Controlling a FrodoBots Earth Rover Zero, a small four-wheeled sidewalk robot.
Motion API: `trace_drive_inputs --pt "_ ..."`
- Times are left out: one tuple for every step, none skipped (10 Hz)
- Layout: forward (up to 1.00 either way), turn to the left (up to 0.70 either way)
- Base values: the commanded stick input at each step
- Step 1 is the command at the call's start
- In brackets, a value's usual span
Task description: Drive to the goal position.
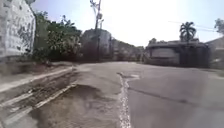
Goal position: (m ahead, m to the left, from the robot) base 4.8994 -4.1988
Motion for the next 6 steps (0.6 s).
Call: trace_drive_inputs --pt "1.0 0.0" --pt "1.0 0.0" --pt "1.0 0.0" --pt "1.0 0.0" --pt "1.0 0.0" --pt "1.0 0.0"
